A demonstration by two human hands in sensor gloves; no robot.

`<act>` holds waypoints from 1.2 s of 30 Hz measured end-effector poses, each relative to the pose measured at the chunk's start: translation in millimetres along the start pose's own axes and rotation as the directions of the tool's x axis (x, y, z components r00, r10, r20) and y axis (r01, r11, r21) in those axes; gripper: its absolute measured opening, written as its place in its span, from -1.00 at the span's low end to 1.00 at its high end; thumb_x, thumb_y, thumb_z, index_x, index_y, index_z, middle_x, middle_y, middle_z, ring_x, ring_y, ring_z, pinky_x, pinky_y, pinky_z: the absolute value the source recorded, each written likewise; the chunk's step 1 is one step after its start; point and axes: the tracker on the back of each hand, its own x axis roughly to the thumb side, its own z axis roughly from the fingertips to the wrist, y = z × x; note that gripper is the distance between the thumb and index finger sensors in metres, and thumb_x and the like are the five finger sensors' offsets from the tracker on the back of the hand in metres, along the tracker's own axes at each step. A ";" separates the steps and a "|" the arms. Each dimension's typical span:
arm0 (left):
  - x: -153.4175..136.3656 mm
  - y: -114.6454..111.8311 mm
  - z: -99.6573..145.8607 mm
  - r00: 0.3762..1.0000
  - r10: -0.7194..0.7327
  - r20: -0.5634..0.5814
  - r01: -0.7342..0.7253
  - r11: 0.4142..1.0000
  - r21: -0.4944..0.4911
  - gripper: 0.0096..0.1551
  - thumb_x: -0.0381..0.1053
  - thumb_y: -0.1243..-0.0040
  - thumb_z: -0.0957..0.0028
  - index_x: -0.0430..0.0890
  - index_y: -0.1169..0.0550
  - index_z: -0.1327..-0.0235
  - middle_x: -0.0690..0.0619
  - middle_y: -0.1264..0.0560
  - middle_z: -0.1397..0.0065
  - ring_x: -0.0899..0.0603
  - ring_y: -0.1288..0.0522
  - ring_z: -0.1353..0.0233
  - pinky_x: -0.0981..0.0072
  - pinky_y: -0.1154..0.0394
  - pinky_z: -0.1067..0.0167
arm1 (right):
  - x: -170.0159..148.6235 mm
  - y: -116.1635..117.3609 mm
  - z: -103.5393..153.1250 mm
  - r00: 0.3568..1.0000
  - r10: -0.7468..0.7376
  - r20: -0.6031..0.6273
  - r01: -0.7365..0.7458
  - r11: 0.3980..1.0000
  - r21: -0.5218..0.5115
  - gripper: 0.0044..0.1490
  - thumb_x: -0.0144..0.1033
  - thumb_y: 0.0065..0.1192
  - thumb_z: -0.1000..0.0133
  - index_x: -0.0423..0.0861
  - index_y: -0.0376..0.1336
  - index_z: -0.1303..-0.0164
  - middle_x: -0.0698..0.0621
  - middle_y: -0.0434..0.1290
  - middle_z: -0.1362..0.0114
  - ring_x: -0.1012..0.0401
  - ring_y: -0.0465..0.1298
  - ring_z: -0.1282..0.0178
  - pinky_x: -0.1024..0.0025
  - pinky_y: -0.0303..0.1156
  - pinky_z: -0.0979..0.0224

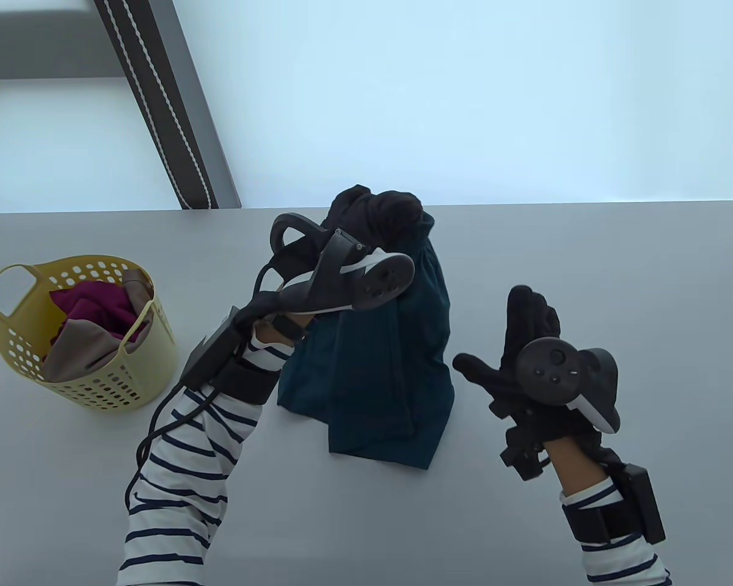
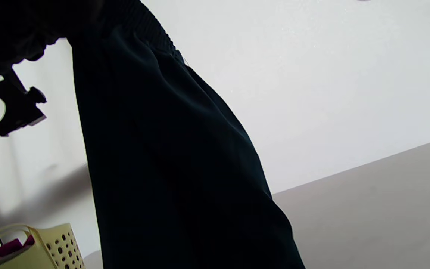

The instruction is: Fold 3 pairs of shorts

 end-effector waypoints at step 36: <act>-78.0 154.5 162.4 0.994 0.054 -0.094 -0.030 0.972 0.235 -0.39 0.16 -0.21 0.04 0.14 -0.37 -0.31 0.29 -0.67 -0.14 0.16 -0.72 -0.02 0.00 -0.59 -0.35 | 150.0 -188.6 58.1 0.837 -0.168 0.520 0.335 0.910 -0.245 -0.36 -0.16 0.33 -0.01 -0.13 0.28 -0.27 0.00 0.63 -0.01 0.19 0.72 0.22 0.17 0.59 -0.01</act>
